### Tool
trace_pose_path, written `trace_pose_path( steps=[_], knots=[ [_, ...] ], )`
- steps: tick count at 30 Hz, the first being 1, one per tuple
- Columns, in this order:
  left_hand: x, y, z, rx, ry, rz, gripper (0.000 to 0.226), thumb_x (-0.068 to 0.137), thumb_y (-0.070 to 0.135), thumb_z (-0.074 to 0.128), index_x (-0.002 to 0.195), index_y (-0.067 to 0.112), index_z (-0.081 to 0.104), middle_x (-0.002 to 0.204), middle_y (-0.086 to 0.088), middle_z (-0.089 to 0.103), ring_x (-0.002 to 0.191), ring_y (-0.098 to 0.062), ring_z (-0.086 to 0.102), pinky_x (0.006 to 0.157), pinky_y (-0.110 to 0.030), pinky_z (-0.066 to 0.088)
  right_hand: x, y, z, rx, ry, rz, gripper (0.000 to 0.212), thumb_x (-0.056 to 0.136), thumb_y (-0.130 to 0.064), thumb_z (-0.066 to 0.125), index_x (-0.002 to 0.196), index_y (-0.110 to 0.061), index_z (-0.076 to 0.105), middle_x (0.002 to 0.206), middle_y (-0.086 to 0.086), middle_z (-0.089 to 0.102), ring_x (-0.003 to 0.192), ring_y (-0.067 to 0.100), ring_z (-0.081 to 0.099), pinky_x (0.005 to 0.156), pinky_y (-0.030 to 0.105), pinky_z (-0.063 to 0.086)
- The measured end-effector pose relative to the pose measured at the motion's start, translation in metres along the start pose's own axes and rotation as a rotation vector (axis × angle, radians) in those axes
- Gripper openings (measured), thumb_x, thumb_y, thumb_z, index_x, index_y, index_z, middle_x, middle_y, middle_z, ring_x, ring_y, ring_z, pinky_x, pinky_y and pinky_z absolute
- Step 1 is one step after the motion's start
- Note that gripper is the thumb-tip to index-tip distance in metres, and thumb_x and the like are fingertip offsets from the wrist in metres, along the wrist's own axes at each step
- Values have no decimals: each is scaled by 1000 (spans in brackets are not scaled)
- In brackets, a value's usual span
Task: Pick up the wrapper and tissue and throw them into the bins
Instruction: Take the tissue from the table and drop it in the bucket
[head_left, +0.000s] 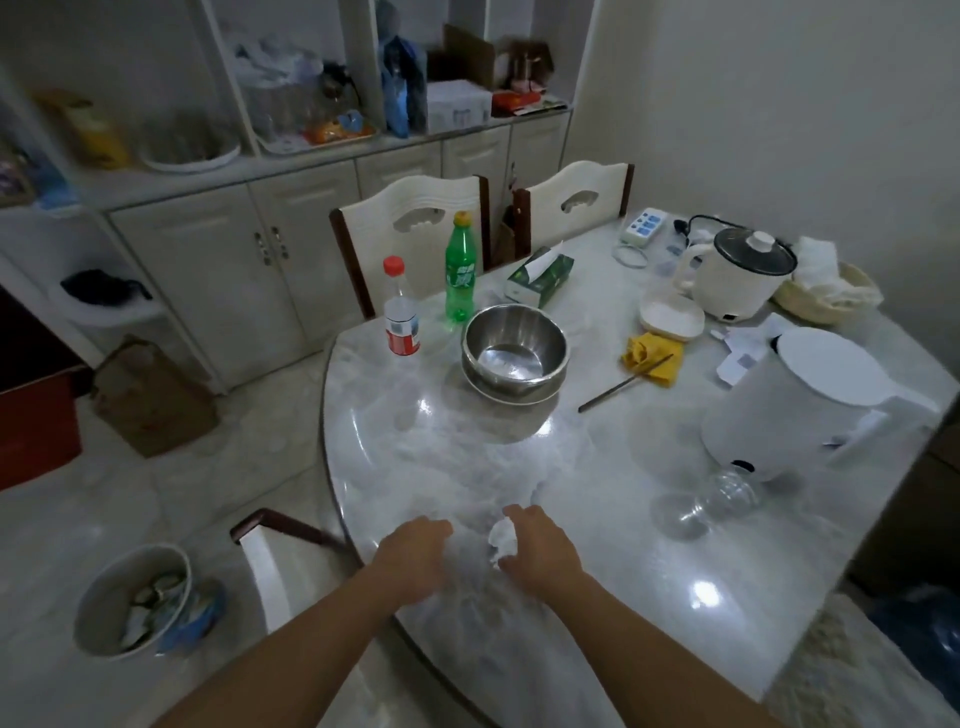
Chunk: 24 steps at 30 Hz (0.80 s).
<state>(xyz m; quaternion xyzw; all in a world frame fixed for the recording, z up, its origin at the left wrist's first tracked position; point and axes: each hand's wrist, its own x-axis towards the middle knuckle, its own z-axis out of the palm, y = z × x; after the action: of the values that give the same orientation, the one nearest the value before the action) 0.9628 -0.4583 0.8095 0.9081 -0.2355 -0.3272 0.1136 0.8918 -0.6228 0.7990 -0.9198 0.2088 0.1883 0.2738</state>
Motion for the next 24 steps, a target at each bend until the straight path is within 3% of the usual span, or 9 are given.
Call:
trace_pose_path(
  steps=[7,13,18,24],
  knots=[
    [4,1,10,-119,1,-91,56,85,30,64,137,22,48,144,-2,48,133,-20,44,105,-27,37,26,19,5,-49,-26,-14,27,85,-20,68,111,-19,64,120,5,56,109,26,59,92,31,45],
    [-7,-5,-3,-186,2,-114,63,83,37,67,139,21,46,148,-1,46,132,-20,46,109,-32,39,31,10,6,-67,-50,-35,19,77,-16,69,97,-16,70,111,10,67,99,27,65,79,27,48],
    [-30,-28,-32,-184,108,-80,60,83,40,66,137,22,48,145,0,50,129,-19,49,106,-34,43,21,-49,-5,-23,-26,-194,15,74,-12,68,86,-7,76,80,5,69,84,23,69,68,27,50],
    [-82,-89,-84,-160,292,-62,45,85,36,62,127,23,57,131,0,62,119,-21,57,96,-34,47,-5,-160,-1,15,63,-382,12,79,-21,71,88,-15,77,83,1,73,73,12,64,68,24,54]
  ],
)
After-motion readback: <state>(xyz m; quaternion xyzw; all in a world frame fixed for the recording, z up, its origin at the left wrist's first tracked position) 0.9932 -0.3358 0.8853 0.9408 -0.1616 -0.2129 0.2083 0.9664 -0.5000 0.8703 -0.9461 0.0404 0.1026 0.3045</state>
